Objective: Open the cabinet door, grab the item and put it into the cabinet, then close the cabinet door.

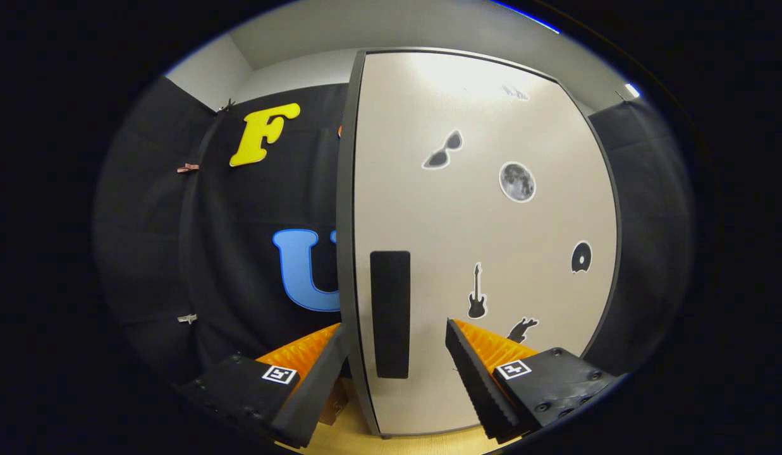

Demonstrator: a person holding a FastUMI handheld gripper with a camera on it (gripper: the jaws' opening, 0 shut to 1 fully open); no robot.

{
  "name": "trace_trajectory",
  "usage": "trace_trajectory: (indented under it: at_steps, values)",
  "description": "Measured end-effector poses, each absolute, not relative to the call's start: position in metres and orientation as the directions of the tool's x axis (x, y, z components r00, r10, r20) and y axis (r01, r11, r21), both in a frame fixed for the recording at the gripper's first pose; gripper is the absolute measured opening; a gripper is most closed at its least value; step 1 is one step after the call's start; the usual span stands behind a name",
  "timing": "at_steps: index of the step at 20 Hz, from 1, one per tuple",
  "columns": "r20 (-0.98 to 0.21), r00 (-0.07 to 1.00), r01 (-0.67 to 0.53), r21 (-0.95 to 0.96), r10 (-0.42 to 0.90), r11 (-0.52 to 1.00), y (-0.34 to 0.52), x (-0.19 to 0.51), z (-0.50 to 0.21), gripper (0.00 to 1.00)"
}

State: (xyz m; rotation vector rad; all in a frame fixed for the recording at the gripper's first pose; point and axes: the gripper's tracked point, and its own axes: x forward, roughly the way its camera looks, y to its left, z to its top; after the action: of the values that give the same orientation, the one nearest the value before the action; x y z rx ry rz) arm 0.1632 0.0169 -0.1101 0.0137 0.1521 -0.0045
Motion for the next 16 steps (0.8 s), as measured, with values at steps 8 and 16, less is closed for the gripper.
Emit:
trace_trajectory:
  at_steps: [8, 16]
  values:
    - [-0.149, 0.989, 0.012, 0.021, -0.008, 1.000, 0.016, 0.180, -0.118, 0.66]
    - [-0.168, 0.986, 0.015, -0.014, -0.017, 1.000, 0.020, 0.179, -0.120, 0.12]
